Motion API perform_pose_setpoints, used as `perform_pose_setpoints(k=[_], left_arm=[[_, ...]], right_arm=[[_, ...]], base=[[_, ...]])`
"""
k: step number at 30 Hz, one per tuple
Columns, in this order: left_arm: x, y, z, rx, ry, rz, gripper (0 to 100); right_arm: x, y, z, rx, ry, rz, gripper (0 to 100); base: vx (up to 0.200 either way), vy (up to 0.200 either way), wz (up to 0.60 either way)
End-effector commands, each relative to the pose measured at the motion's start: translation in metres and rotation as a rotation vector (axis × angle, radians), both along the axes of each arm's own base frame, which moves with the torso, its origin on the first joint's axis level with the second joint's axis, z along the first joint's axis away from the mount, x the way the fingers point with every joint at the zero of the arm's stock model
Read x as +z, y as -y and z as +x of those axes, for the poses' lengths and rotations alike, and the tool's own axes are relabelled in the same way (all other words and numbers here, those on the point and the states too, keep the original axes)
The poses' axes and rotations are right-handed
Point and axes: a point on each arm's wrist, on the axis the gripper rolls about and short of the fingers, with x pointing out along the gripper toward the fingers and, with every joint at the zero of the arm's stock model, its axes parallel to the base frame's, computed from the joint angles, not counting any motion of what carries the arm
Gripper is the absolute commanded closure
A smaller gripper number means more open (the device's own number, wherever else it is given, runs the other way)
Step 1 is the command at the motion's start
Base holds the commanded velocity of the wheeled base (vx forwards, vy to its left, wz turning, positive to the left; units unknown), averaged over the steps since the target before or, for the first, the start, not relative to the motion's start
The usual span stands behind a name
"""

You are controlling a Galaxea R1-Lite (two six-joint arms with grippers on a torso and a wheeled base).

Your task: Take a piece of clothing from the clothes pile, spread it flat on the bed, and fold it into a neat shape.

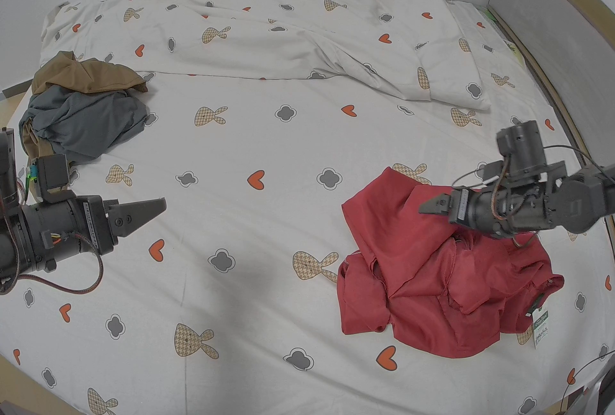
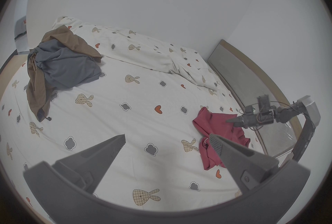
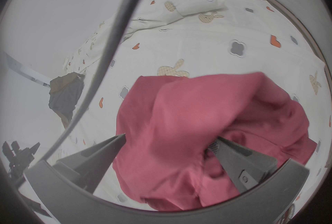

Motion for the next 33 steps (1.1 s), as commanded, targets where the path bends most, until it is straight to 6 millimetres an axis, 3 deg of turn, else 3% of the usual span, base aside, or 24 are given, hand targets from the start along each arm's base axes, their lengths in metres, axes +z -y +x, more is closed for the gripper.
perform_pose_setpoints(k=[1, 7, 12, 13, 16, 17, 20, 24, 27, 33], left_arm=[[-0.005, 0.001, 0.001, -0.002, -0.02, 0.005, 0], [-0.016, 0.021, -0.002, -0.104, -0.063, 0.021, 0], [-0.029, 0.061, 0.008, -0.271, -0.066, 0.147, 0], [-0.029, 0.061, 0.008, -0.271, -0.066, 0.147, 0], [-0.027, 0.101, 0.02, -0.311, -0.009, 0.267, 0], [-0.027, 0.101, 0.02, -0.311, -0.009, 0.267, 0], [-0.028, 0.148, 0.023, -0.388, 0.008, 0.3, 0], [-0.035, 0.173, 0.027, -0.434, 0.001, 0.315, 0], [-0.051, 0.198, 0.036, -0.464, -0.053, 0.365, 0], [-0.072, 0.228, 0.049, -0.502, -0.111, 0.418, 0]], right_arm=[[-0.02, -0.038, 0.038, 0.01, -0.009, -0.018, 100], [-0.007, -0.042, 0.04, 0.016, 0.017, -0.006, 100], [0.016, -0.051, 0.03, 0.051, 0.049, 0.01, 100], [0.016, -0.051, 0.03, 0.051, 0.049, 0.01, 100], [0.024, -0.057, 0.02, 0.077, 0.044, 0.015, 100], [0.024, -0.057, 0.02, 0.077, 0.044, 0.015, 100], [0.033, -0.067, 0.006, 0.102, 0.048, 0.042, 100], [0.035, -0.072, -0.001, 0.124, 0.022, 0.028, 100], [0.044, -0.073, -0.004, 0.134, 0.025, 0.032, 100], [0.045, -0.077, -0.006, 0.151, 0.023, 0.038, 100]], base=[[0.0, 0.0, 0.0], [0.0, 0.0, 0.0], [0.0, 0.0, 0.0], [0.0, 0.0, 0.0], [0.0, 0.0, 0.0], [0.0, 0.0, 0.0], [0.0, 0.0, 0.0], [0.0, 0.0, 0.0], [0.0, 0.0, 0.0], [0.0, 0.0, 0.0]])
